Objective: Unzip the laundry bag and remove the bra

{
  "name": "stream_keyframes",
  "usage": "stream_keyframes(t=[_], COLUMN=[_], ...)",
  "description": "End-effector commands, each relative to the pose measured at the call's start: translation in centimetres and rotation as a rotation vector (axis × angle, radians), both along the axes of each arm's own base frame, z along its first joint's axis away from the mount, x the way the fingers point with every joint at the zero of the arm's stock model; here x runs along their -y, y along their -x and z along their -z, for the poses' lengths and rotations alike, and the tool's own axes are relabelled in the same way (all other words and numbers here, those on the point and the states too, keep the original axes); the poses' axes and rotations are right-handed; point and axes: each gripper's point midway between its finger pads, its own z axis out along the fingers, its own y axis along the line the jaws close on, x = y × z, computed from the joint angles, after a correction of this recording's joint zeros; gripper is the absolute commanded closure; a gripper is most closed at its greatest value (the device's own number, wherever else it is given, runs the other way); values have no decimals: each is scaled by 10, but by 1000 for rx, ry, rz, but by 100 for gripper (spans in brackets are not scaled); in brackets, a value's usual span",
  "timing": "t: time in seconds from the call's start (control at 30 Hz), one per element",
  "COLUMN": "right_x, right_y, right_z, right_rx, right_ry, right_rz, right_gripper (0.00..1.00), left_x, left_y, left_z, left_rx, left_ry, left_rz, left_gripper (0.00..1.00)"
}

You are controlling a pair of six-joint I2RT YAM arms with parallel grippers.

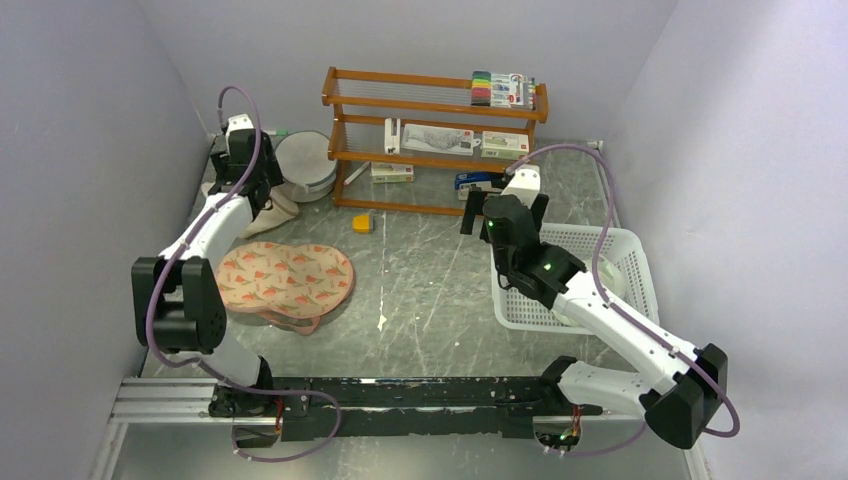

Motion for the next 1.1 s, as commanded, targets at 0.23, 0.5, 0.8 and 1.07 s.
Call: stream_keyframes(t=[0.23, 0.5, 0.8, 1.07], right_x=[-19, -17, -24, -48], right_y=[-2, -1, 4, 20], right_z=[5, -16, -35, -56], right_rx=[-39, -8, 26, 27], right_ry=[-43, -55, -83, -21], right_rz=[-48, -55, -125, -365], right_gripper=[0, 0, 0, 0], left_x=[5, 6, 69, 153], left_y=[-24, 1, 58, 135], left_z=[14, -76, -194, -241], left_rx=[-137, 73, 465, 632], left_ry=[103, 79, 2, -167], left_rz=[72, 109, 537, 1126], left_gripper=[73, 93, 93, 93])
